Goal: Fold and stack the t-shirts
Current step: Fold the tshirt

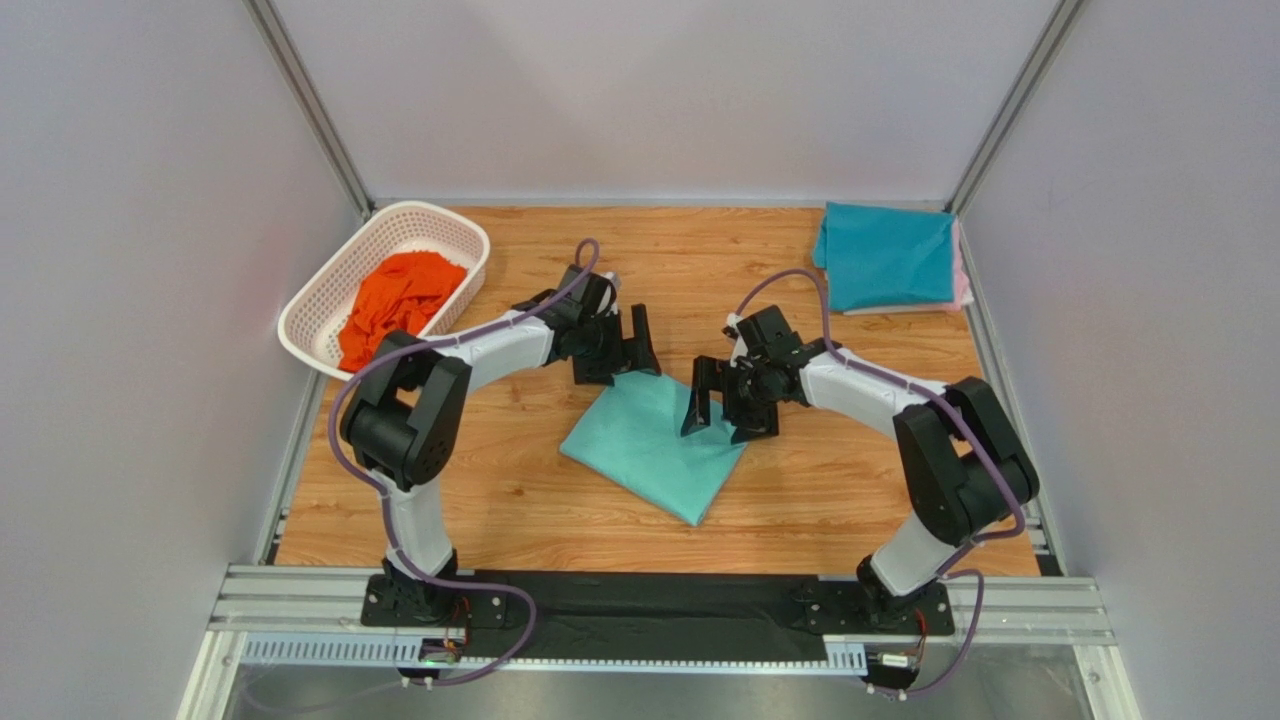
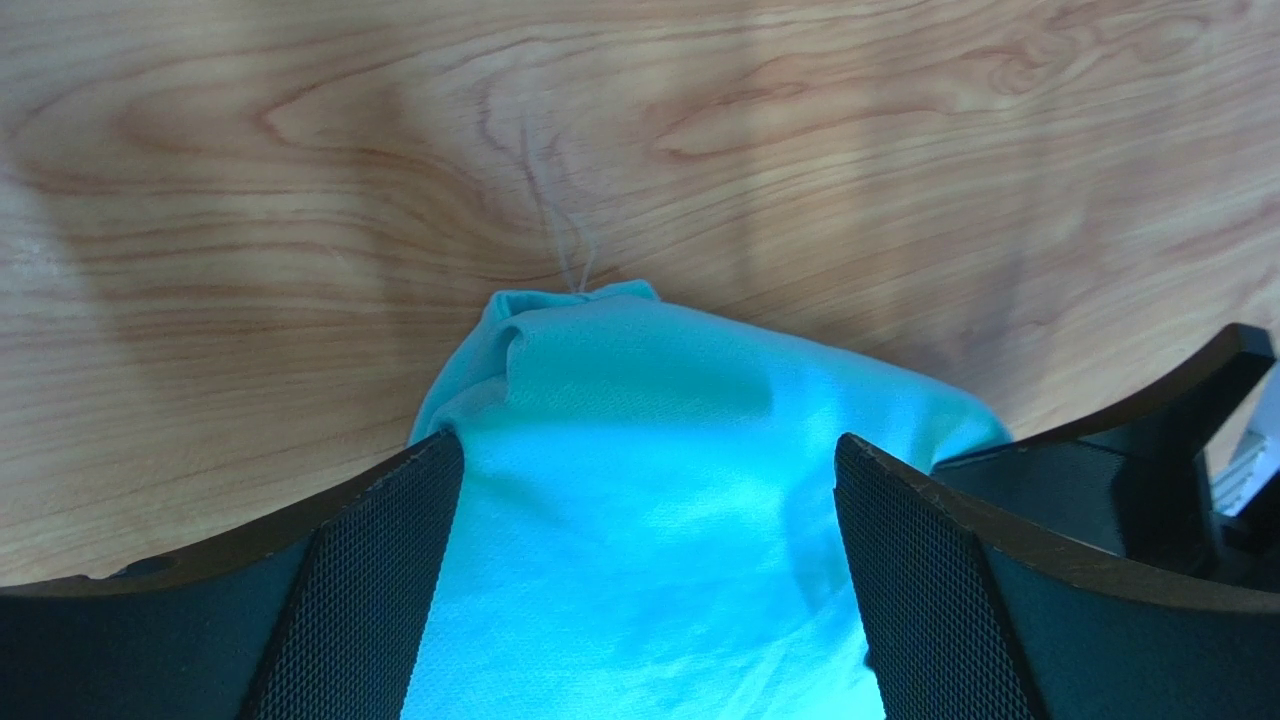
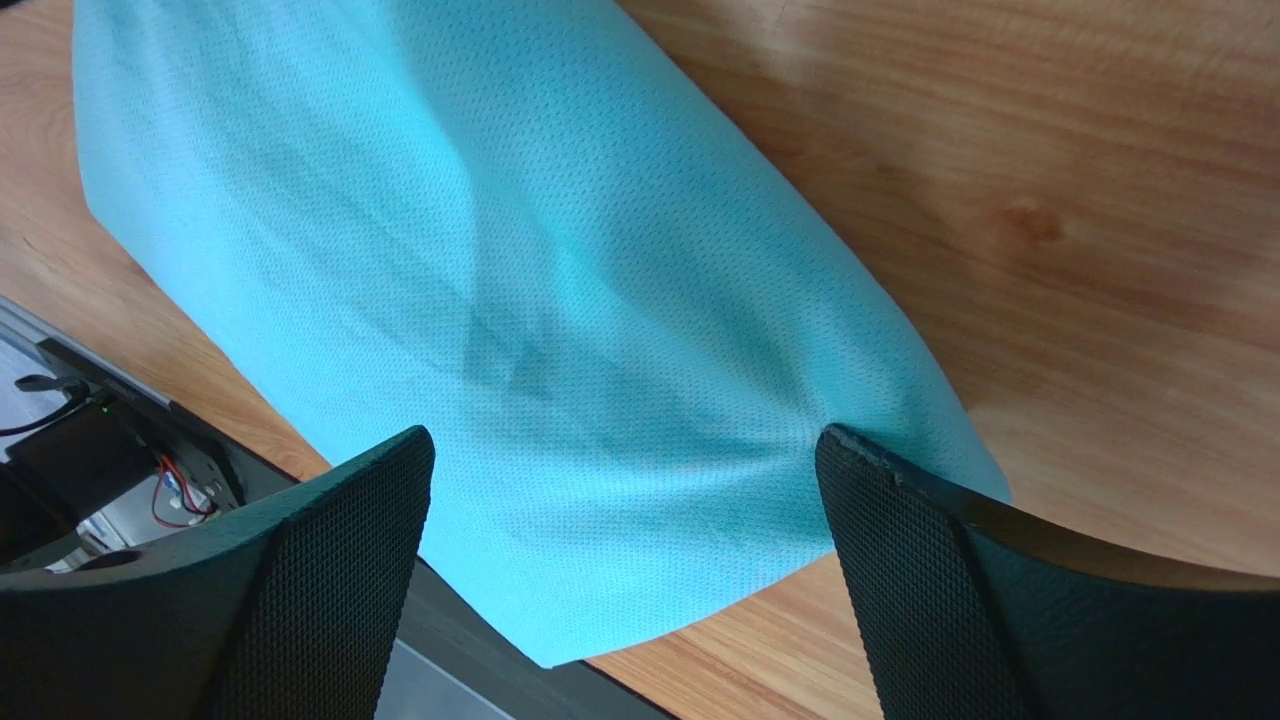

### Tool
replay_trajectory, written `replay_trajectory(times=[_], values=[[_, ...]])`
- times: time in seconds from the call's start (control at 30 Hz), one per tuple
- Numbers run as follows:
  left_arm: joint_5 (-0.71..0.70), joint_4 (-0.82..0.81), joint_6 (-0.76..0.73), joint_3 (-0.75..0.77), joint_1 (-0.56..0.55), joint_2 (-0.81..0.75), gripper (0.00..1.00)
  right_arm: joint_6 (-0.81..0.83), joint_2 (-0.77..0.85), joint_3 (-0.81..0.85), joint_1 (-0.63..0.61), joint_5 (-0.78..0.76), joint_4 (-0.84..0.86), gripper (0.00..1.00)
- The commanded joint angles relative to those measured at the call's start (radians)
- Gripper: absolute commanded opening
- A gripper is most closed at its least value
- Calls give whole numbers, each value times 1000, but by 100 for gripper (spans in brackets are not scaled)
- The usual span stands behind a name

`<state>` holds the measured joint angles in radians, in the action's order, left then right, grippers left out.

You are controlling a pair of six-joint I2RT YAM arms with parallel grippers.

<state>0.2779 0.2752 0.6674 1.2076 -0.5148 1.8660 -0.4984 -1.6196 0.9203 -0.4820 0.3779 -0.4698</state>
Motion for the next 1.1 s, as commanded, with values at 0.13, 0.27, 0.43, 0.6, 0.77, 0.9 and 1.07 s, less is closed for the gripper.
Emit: replay_trajectory(times=[0.13,0.27,0.43,0.6,0.77,0.9,1.07], values=[[-72,42,17,-92,4,-36,100,121,-91,90,43,-82,-24,100],[-66,10,69,-192,2,-138,100,162,-66,140,42,-80,-62,100],[-137,50,75,-246,2,-338,100,199,102,189,34,-151,-157,100],[-203,137,51,-218,2,-546,100,143,297,187,29,-238,-234,100],[-314,243,52,-261,2,-798,100,17,576,53,29,-257,-231,100],[-460,392,52,-298,2,-982,100,-37,700,-73,31,-283,-222,100],[-559,538,96,-380,2,-1203,100,-84,725,-165,30,-251,-190,100]])
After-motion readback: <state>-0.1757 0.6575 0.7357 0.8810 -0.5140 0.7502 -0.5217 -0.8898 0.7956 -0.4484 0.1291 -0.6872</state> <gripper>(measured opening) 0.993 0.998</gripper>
